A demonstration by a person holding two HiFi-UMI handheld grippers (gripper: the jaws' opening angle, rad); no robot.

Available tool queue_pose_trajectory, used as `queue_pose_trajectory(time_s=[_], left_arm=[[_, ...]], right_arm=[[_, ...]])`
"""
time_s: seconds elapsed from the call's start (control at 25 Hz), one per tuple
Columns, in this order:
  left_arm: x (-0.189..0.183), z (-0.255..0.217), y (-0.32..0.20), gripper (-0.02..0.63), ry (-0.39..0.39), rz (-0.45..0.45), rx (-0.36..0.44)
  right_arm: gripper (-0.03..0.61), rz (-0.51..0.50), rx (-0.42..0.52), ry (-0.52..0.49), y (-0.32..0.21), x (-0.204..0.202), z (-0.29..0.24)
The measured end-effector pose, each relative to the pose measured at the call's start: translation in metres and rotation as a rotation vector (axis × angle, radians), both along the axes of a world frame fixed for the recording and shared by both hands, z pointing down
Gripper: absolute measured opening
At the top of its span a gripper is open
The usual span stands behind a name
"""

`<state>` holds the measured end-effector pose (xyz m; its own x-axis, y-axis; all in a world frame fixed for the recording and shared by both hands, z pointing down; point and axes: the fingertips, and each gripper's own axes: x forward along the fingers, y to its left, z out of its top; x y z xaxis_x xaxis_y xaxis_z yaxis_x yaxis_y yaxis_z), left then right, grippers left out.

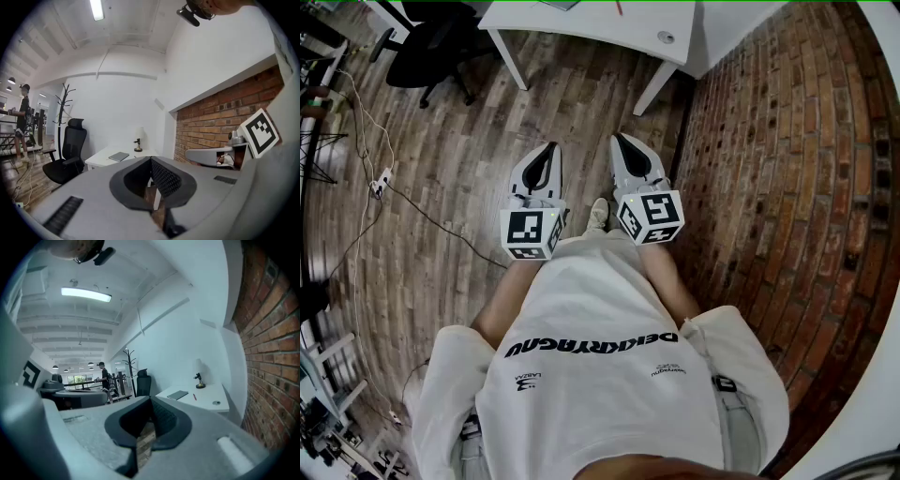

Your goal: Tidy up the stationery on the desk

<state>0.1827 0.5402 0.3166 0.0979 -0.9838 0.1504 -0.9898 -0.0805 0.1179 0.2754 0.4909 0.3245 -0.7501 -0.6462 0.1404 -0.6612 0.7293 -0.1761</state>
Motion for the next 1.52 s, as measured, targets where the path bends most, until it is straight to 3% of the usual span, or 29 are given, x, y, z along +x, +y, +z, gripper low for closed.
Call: queue_pose_trajectory(time_s=[0.32, 0.56, 1.08, 1.52], left_arm=[[0.003, 0.003, 0.012, -0.002, 0.011, -0.003, -0.002], [-0.002, 0.012, -0.004, -0.002, 0.001, -0.009, -0.023], [0.000, 0.016, -0.093, -0.002, -0.060, -0.115, -0.027], [0.002, 0.030, -0.167, -0.002, -0.060, -0.100, -0.060]], right_arm=[[-0.002, -0.012, 0.003, -0.011, 0.013, 0.000, -0.004], [-0.002, 0.014, -0.023, -0.032, -0.015, 0.003, 0.001], [-0.002, -0.069, -0.025, -0.082, -0.116, 0.007, 0.010], [-0.002, -0.060, -0.020, -0.045, -0.187, 0.002, 0.021]])
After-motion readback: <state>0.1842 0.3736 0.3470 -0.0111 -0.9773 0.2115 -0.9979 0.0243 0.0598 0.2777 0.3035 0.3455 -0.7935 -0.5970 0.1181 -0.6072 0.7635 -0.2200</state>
